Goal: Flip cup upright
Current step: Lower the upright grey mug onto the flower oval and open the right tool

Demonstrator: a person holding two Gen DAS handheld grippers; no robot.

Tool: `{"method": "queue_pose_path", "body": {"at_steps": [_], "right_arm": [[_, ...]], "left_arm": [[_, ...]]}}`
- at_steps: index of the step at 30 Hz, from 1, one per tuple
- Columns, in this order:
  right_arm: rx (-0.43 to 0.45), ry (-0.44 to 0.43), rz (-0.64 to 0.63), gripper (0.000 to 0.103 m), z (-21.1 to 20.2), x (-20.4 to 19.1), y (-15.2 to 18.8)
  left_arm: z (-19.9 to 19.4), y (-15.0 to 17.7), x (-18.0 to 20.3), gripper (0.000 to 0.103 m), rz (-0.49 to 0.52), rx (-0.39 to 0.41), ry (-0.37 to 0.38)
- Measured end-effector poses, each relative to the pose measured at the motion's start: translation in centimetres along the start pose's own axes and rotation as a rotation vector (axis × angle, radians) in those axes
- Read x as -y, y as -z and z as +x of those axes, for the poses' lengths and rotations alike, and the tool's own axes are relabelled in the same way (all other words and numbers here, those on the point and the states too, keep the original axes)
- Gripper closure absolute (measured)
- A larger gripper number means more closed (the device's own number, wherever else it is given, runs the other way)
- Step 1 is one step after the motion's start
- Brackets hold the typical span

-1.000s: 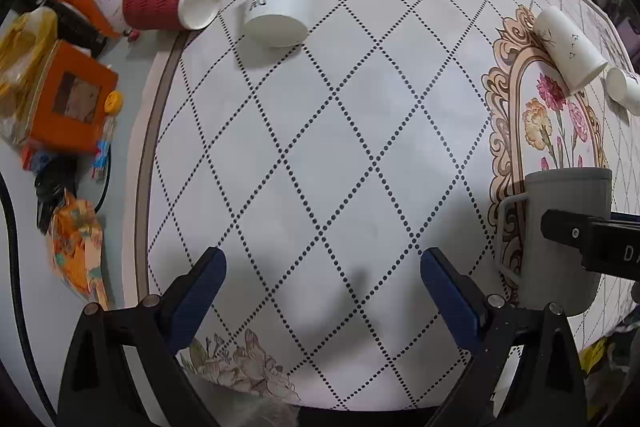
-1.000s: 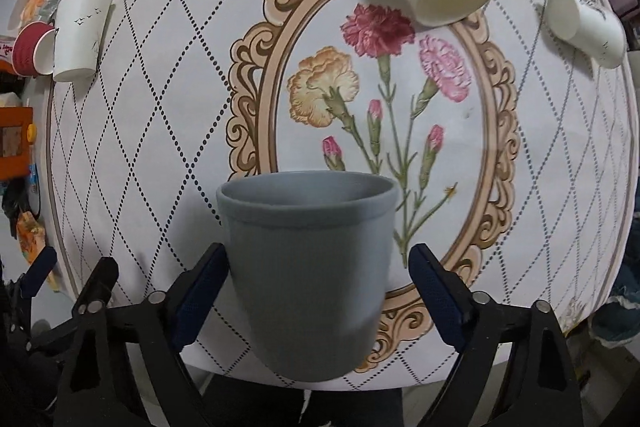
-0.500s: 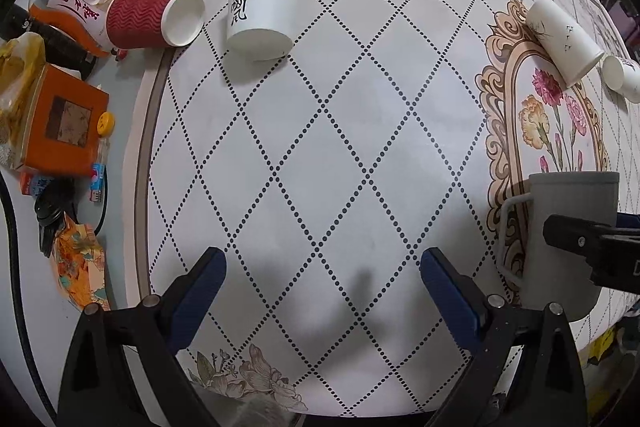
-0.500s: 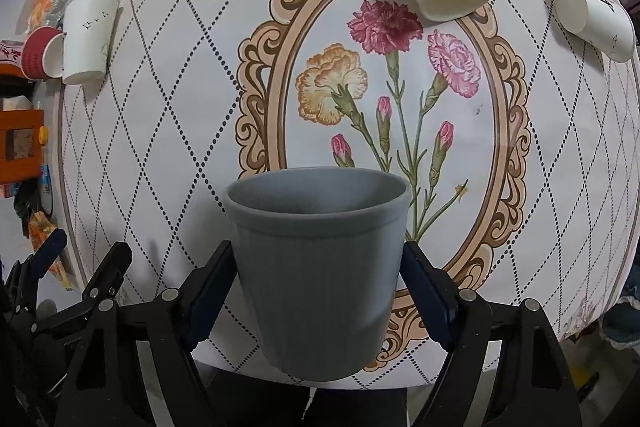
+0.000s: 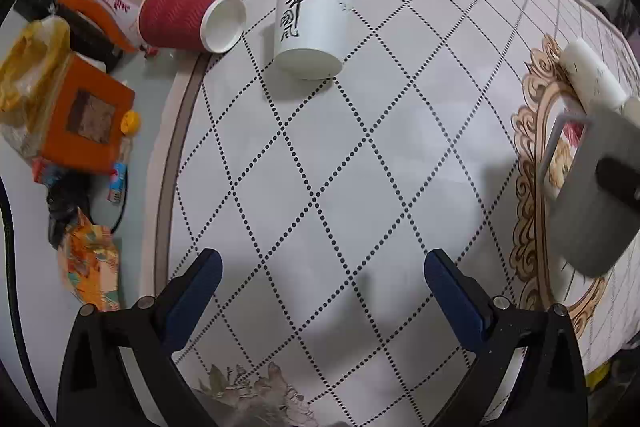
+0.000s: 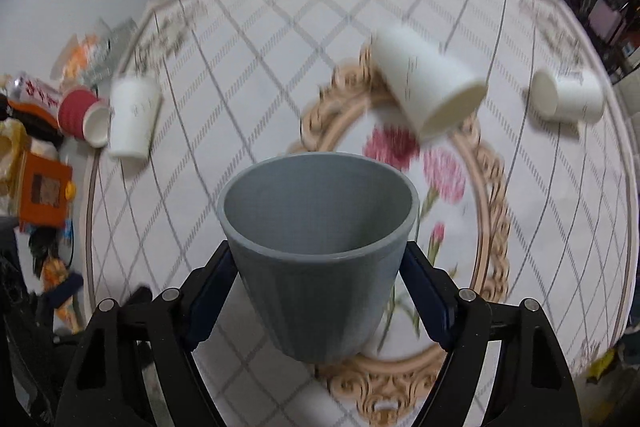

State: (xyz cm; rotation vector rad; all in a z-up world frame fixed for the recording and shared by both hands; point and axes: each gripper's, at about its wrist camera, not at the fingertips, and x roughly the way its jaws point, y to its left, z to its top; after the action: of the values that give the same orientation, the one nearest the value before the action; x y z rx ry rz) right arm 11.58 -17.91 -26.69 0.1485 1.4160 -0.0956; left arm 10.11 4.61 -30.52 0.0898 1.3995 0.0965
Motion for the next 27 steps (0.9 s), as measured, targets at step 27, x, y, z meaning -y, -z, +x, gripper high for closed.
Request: {"method": "queue_pose_path", "body": {"at_steps": [27], "right_arm": [[0.219, 0.100, -0.043, 0.013, 0.2, -1.6, 6.6]], "left_arm": [[-0.4, 2.2, -0.1, 0.000, 0.053, 0.015, 0.012]]}}
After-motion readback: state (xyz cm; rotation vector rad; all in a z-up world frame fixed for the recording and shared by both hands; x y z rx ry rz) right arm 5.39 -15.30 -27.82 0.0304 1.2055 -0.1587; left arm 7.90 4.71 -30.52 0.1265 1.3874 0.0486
